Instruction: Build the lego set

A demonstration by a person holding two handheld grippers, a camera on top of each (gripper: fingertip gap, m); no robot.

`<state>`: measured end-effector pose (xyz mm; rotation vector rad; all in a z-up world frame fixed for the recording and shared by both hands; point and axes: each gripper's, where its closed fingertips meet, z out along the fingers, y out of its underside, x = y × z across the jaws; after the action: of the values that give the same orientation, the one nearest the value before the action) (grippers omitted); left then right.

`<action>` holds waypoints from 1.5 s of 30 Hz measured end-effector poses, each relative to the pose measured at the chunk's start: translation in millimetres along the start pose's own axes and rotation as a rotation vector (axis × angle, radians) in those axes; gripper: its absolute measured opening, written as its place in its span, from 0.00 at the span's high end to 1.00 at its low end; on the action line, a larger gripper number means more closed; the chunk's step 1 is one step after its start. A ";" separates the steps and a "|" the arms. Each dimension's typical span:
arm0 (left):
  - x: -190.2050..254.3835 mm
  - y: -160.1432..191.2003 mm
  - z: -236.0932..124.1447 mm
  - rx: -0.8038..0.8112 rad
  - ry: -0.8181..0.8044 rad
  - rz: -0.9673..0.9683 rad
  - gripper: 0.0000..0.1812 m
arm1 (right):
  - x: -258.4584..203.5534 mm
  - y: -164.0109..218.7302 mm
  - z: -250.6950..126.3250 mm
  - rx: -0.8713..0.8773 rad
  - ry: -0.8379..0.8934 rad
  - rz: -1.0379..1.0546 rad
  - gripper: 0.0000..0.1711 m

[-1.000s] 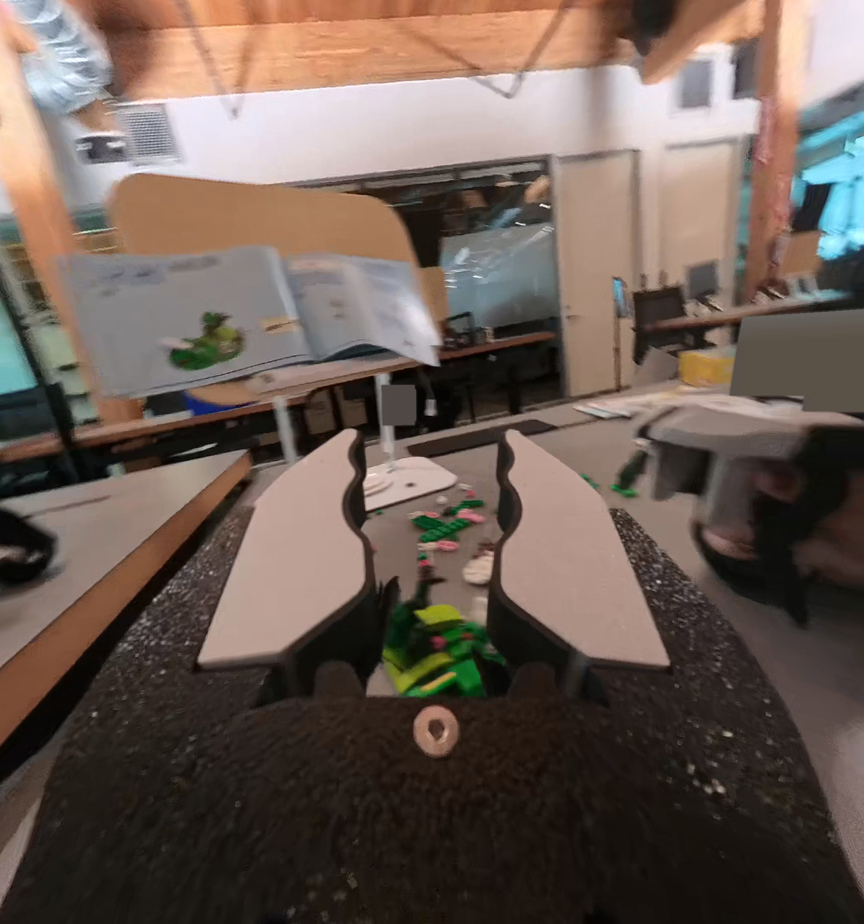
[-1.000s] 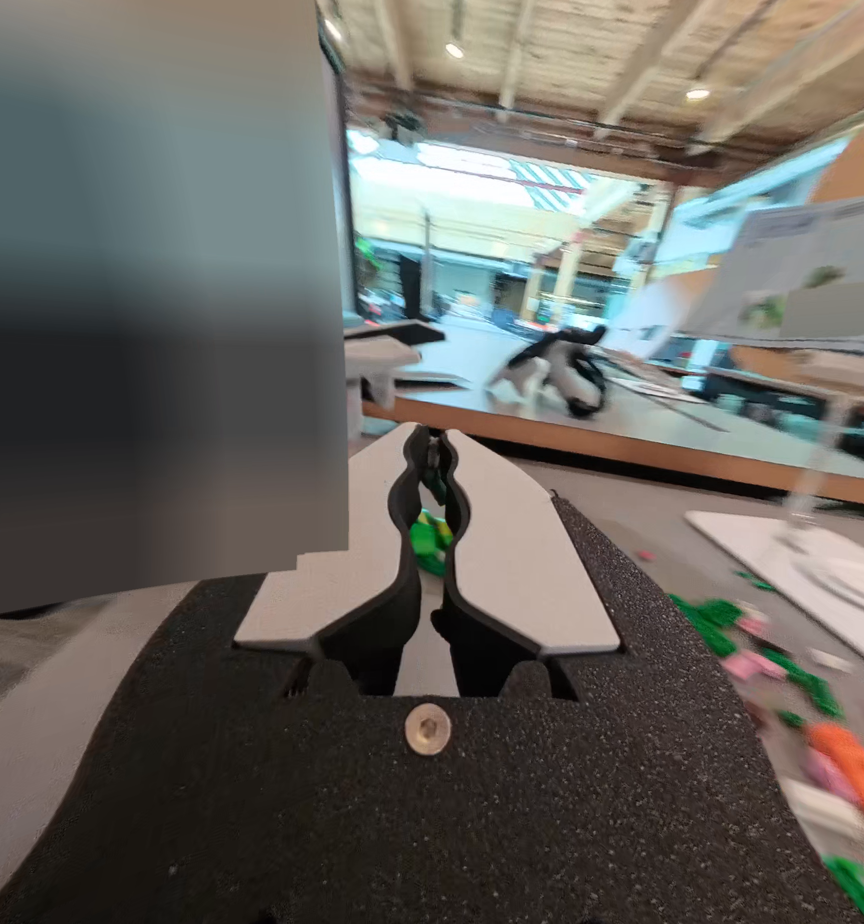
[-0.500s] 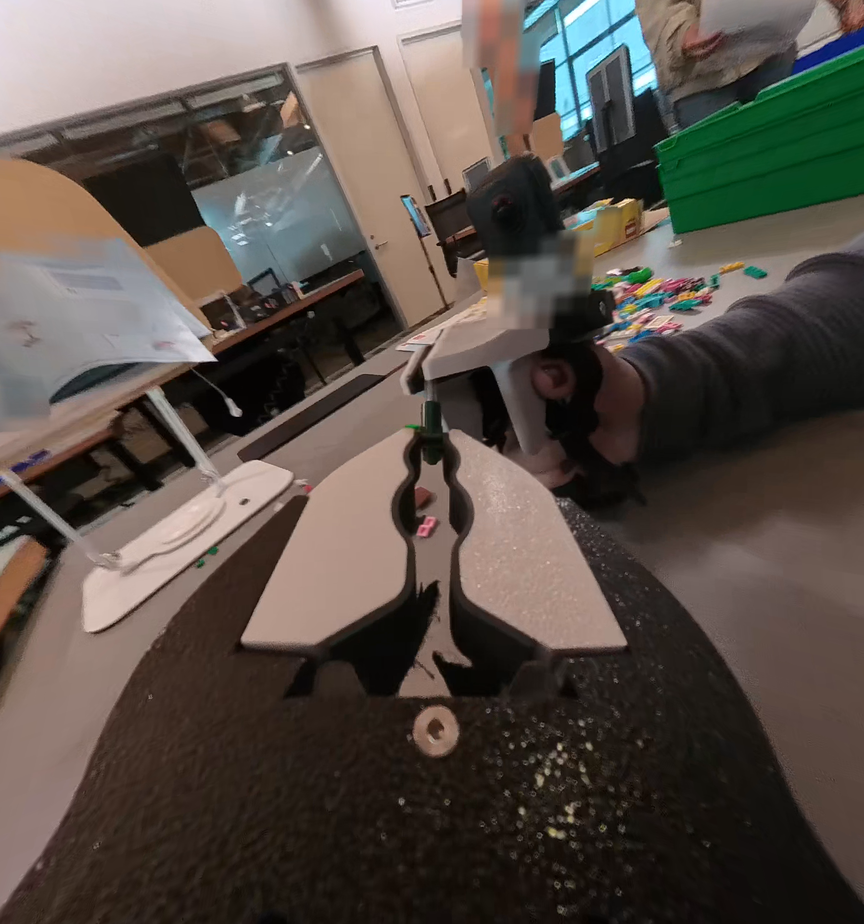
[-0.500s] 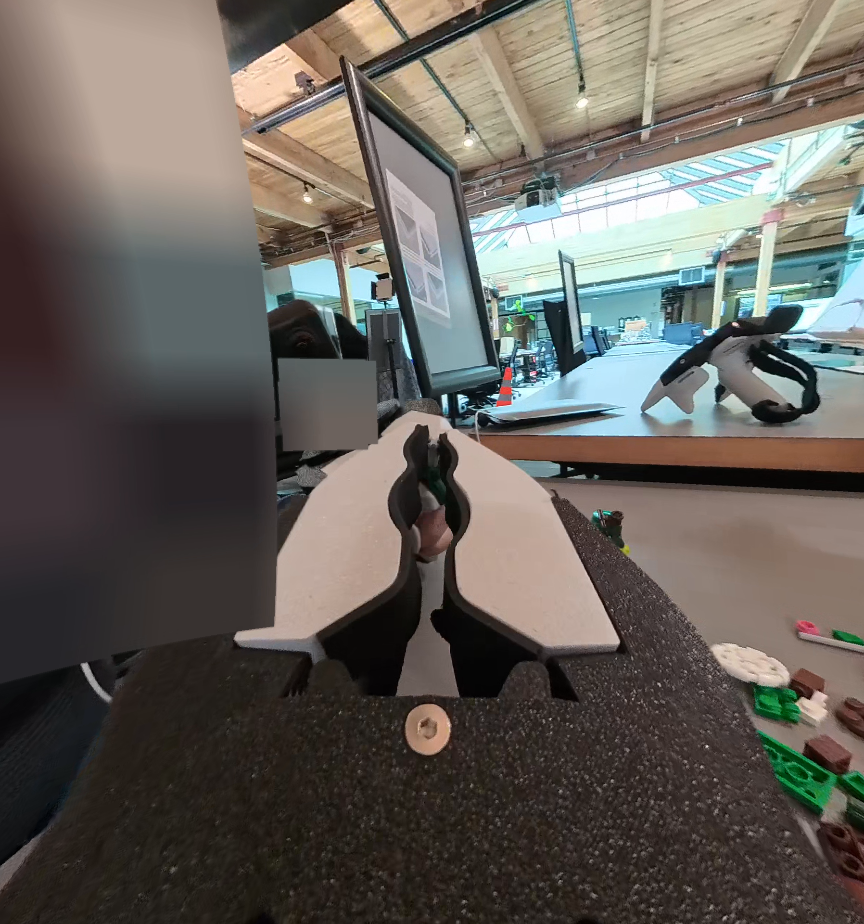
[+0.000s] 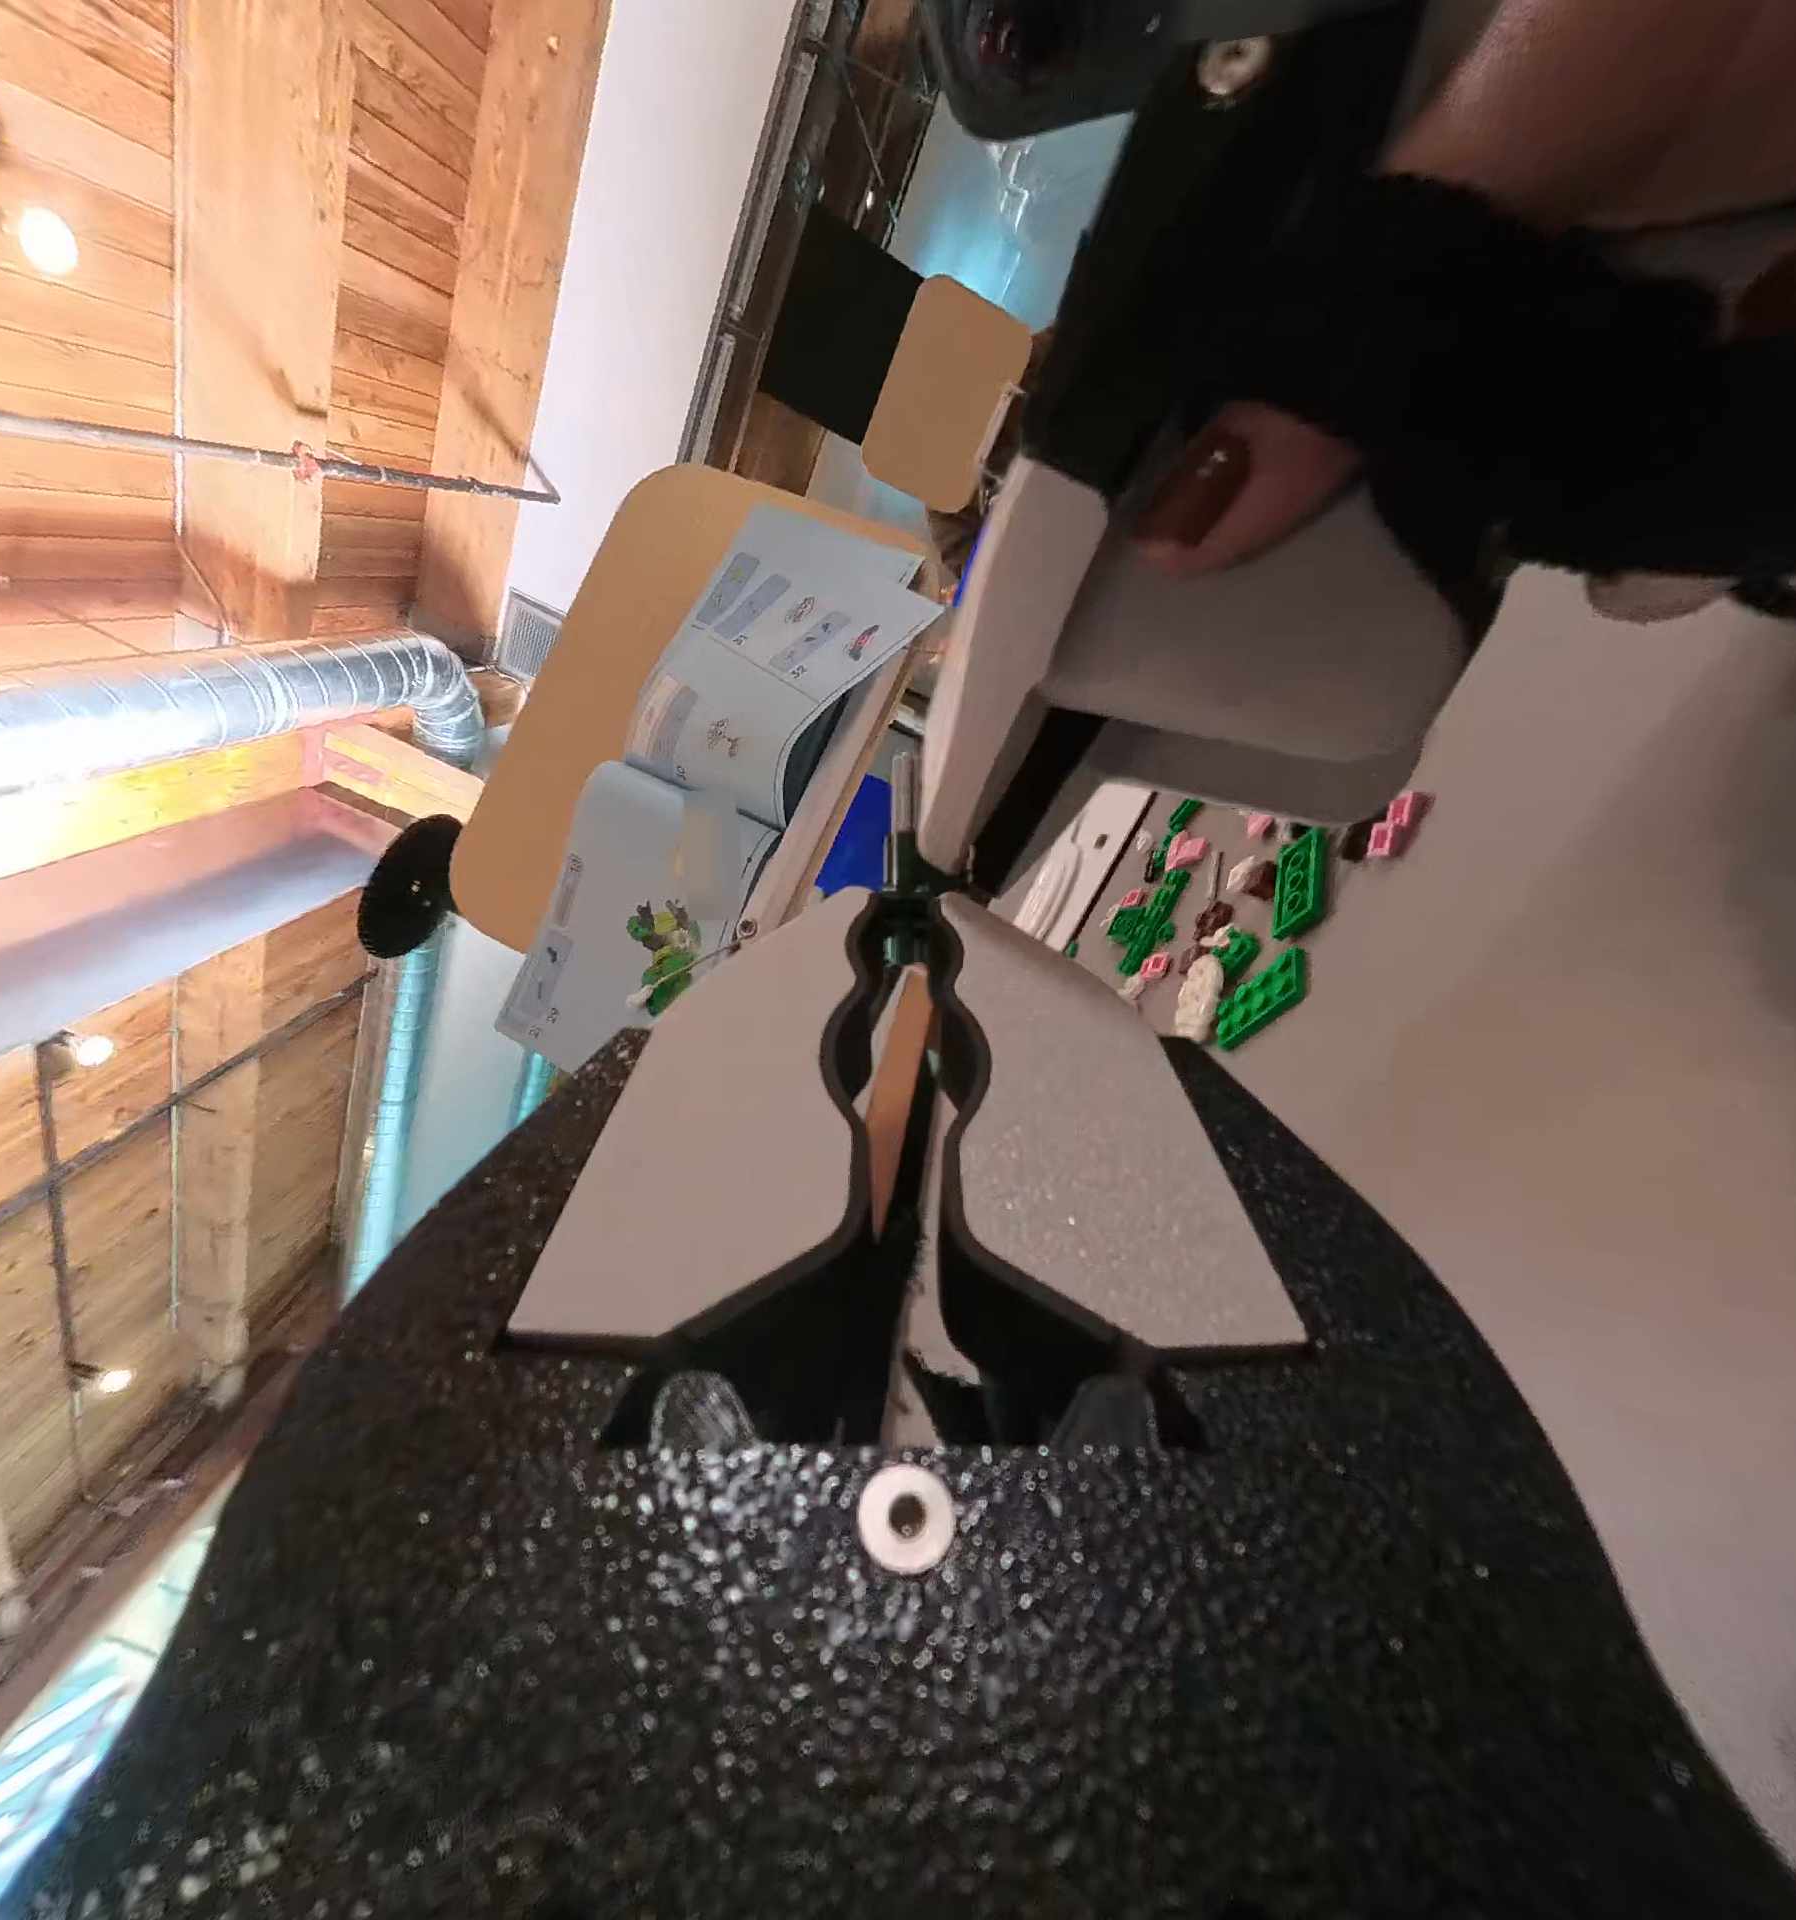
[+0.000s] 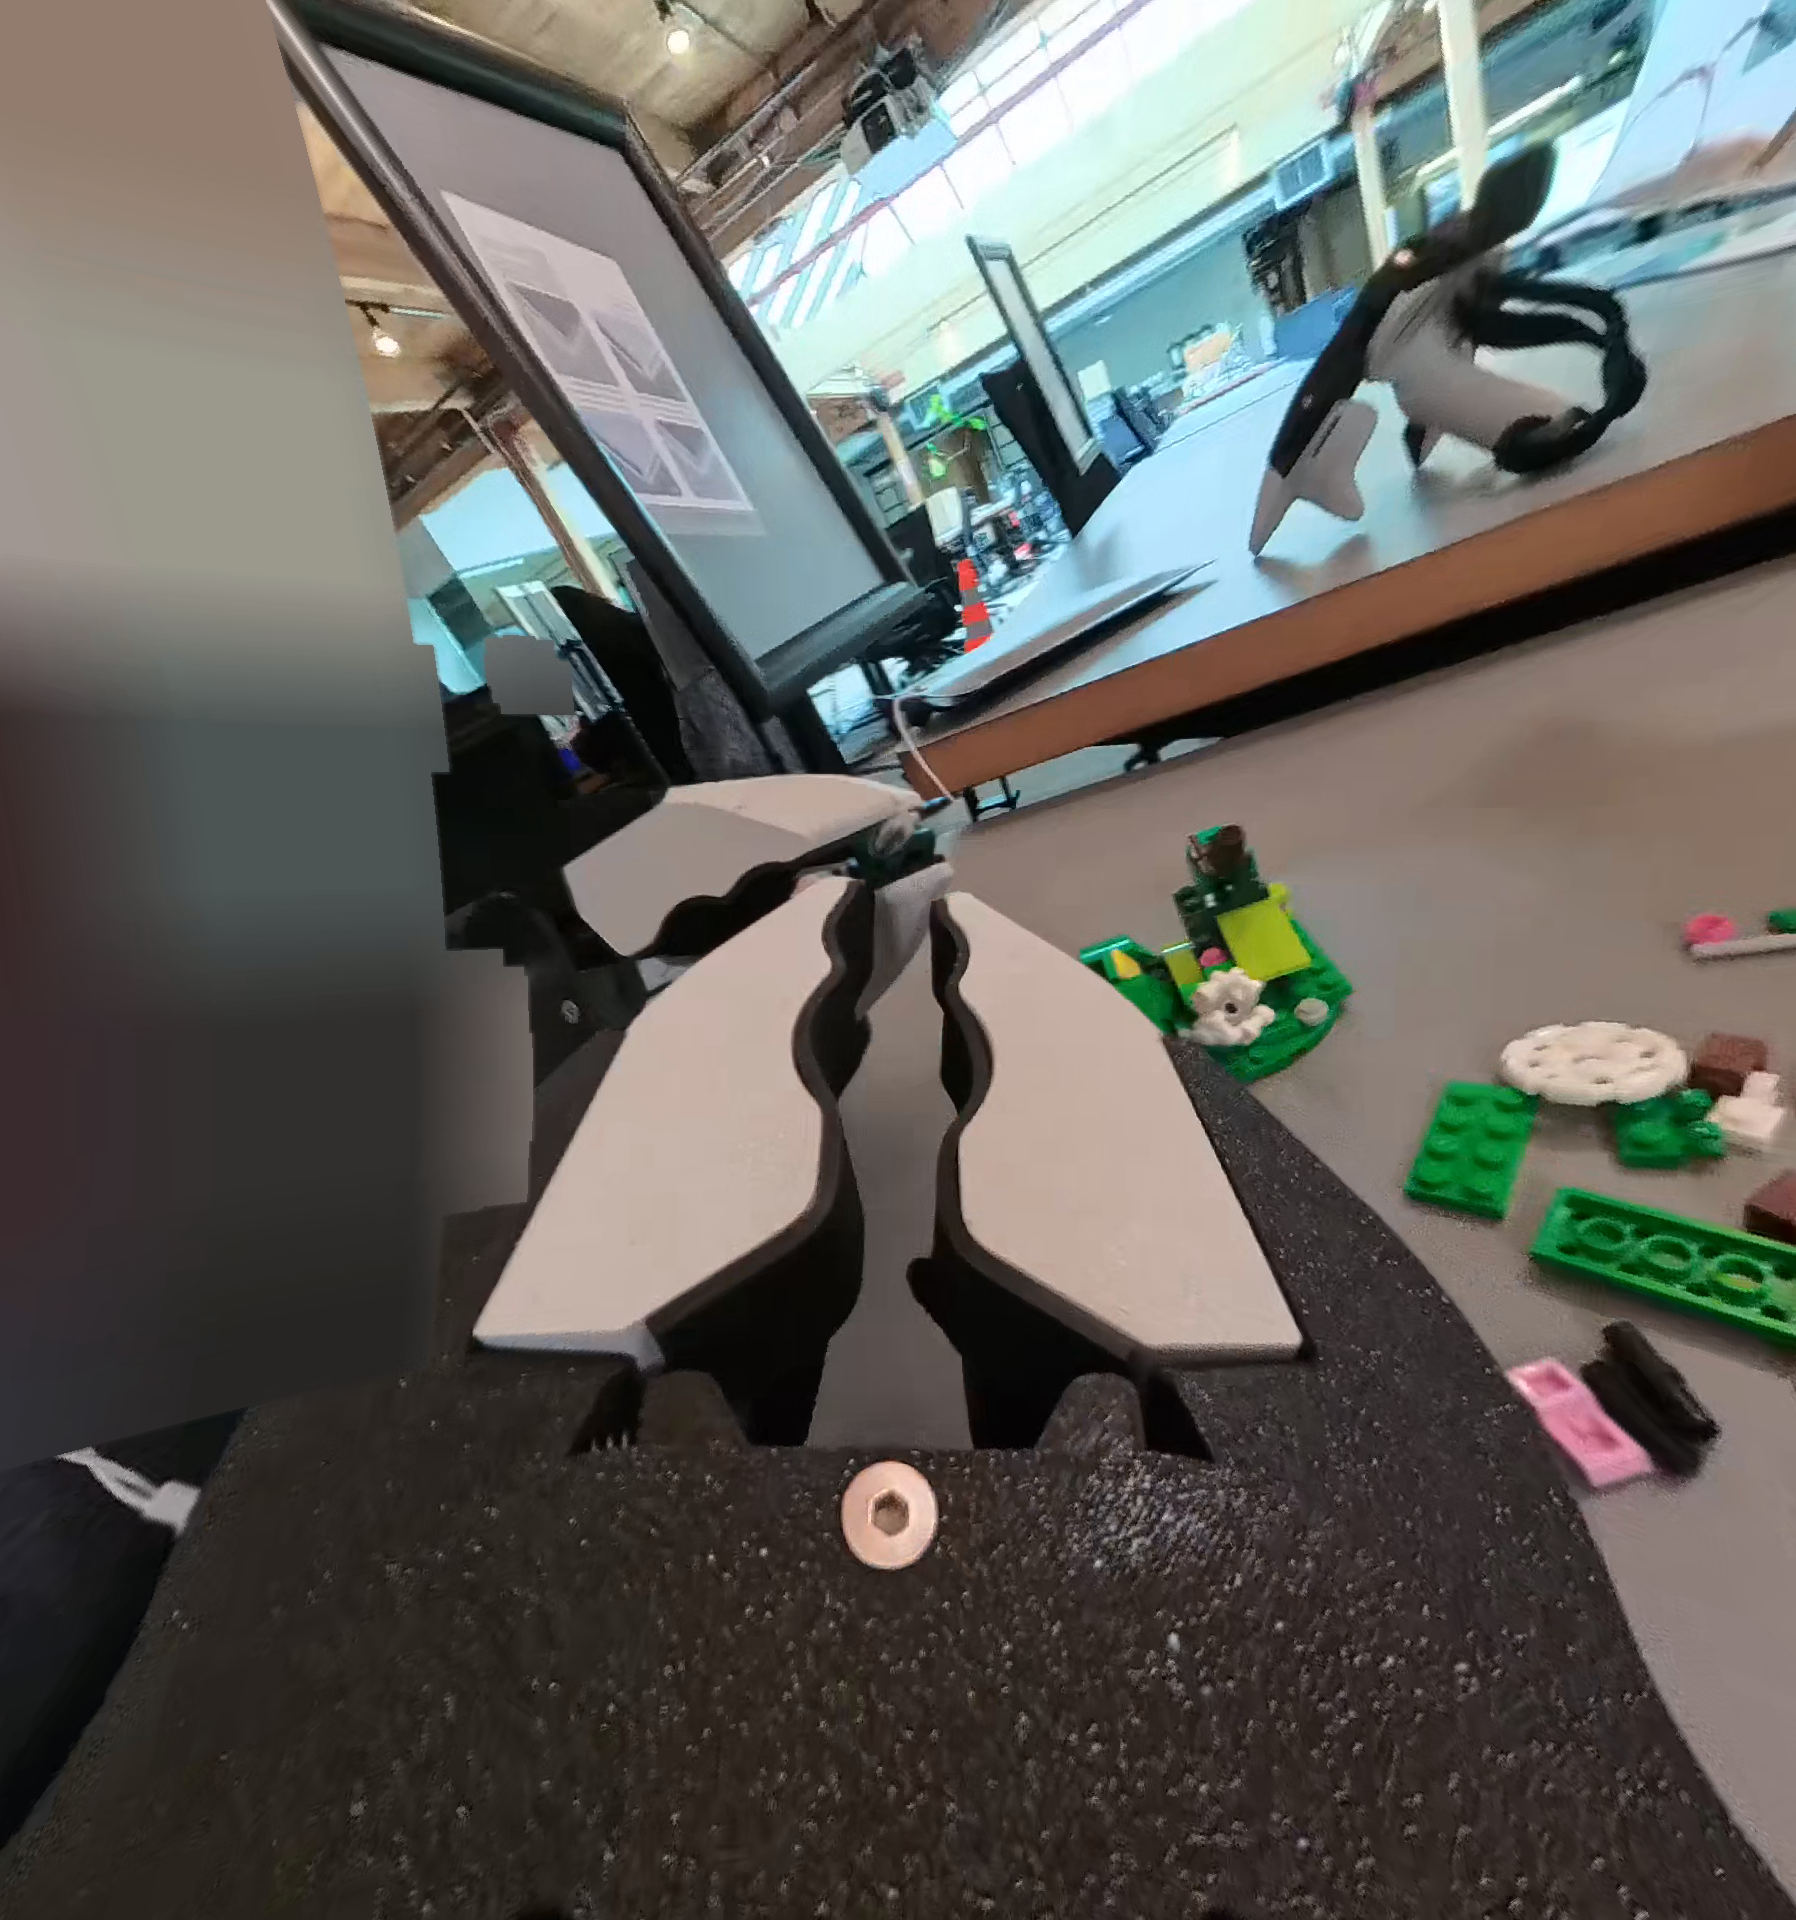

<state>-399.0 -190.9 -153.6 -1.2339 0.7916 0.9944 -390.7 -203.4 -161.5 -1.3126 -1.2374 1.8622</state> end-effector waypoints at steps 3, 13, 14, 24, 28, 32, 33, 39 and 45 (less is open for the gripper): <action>4.4 -0.6 1.5 -0.020 -0.013 0.116 0.96 | -0.8 0.2 0.1 -0.001 -0.025 0.049 0.93; 8.2 1.7 3.4 -0.033 -0.014 0.205 0.96 | 6.3 2.0 0.6 -0.006 0.001 0.152 0.93; 8.8 2.0 3.6 -0.037 -0.013 0.213 0.96 | 6.7 1.9 0.5 -0.006 -0.001 0.158 0.94; 14.3 19.9 8.5 -0.070 0.155 -0.189 0.94 | 7.3 3.0 -3.6 -0.045 0.007 0.071 1.00; 18.9 24.0 10.2 -0.089 0.196 -0.233 1.00 | 10.7 1.6 -7.2 -0.044 0.011 0.072 1.00; 12.4 30.3 11.3 -0.114 0.159 -0.266 1.00 | 14.7 -1.7 -10.1 -0.026 0.049 0.009 1.00; 6.0 32.1 10.7 -0.111 0.128 -0.297 1.00 | 16.4 -4.9 -12.1 -0.005 0.067 -0.020 1.00; -34.9 49.8 3.2 -0.048 0.024 -0.668 1.00 | 29.7 -38.4 -38.5 0.231 0.250 -0.235 1.00; -43.4 48.8 -5.1 0.057 0.364 -0.955 0.89 | 30.5 -38.8 -37.8 0.217 0.319 -0.342 1.00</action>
<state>-460.5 -201.6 -133.8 -1.5267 0.3940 -0.0304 -370.2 -147.6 -143.4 -1.1429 -0.9888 1.4370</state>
